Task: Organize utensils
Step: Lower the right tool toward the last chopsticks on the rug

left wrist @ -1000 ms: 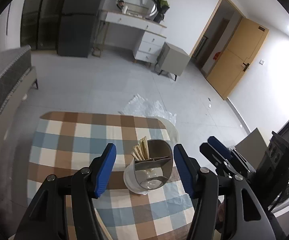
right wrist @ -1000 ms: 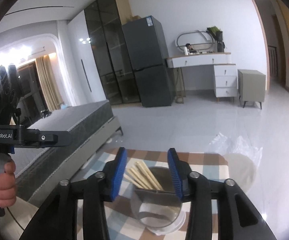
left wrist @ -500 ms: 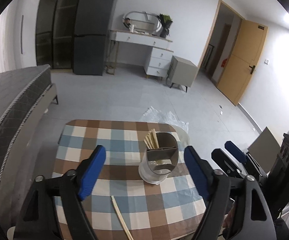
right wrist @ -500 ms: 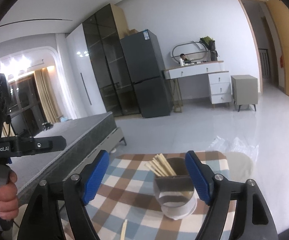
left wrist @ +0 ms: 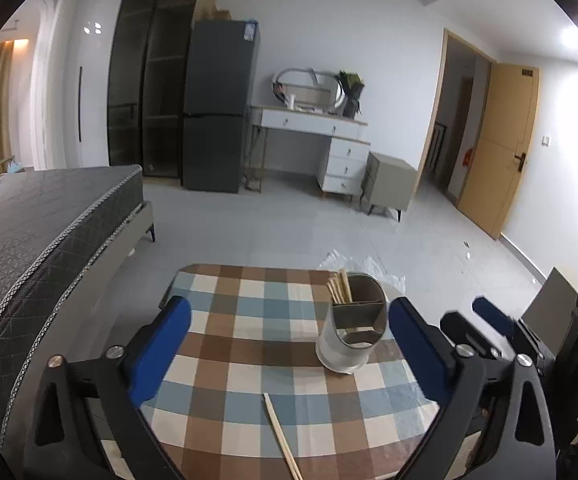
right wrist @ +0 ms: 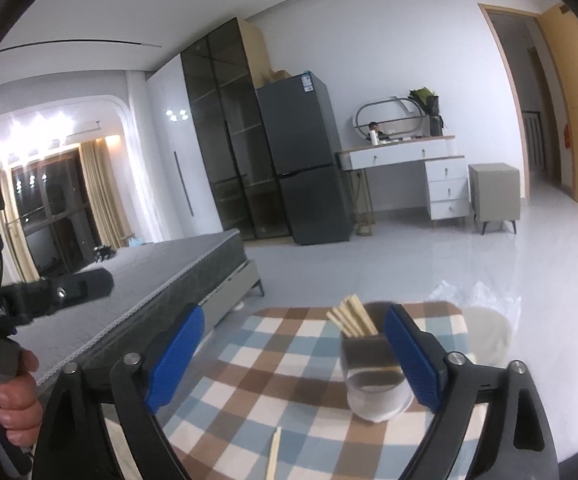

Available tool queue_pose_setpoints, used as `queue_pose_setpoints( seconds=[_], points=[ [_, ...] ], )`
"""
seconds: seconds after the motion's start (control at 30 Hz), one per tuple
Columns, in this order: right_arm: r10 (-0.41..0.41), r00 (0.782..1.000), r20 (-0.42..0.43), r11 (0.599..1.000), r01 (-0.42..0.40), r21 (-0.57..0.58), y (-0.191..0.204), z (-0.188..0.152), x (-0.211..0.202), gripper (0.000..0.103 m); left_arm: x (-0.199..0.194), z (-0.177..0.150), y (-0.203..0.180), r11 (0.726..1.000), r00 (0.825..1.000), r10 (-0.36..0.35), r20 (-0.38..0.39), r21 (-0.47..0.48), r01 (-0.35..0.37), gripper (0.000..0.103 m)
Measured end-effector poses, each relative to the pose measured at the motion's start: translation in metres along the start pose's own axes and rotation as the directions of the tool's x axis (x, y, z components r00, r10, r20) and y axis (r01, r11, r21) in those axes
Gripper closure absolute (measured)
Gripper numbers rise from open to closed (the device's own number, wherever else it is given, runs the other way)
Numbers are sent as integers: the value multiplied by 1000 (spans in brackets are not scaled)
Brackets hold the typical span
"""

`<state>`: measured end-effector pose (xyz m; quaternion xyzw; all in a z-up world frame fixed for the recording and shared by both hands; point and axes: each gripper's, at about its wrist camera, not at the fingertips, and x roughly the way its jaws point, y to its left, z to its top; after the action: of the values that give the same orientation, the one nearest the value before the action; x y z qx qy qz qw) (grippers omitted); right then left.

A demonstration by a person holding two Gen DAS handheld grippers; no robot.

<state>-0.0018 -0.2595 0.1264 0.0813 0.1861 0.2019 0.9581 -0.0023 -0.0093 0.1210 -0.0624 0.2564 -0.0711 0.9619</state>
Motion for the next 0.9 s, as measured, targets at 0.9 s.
queue_pose_setpoints(
  seconds=[0.9],
  points=[
    [7, 932, -361, 997, -35, -71, 29, -131, 76, 9, 89, -113, 74, 985, 976, 138, -169, -82, -153, 4]
  ],
)
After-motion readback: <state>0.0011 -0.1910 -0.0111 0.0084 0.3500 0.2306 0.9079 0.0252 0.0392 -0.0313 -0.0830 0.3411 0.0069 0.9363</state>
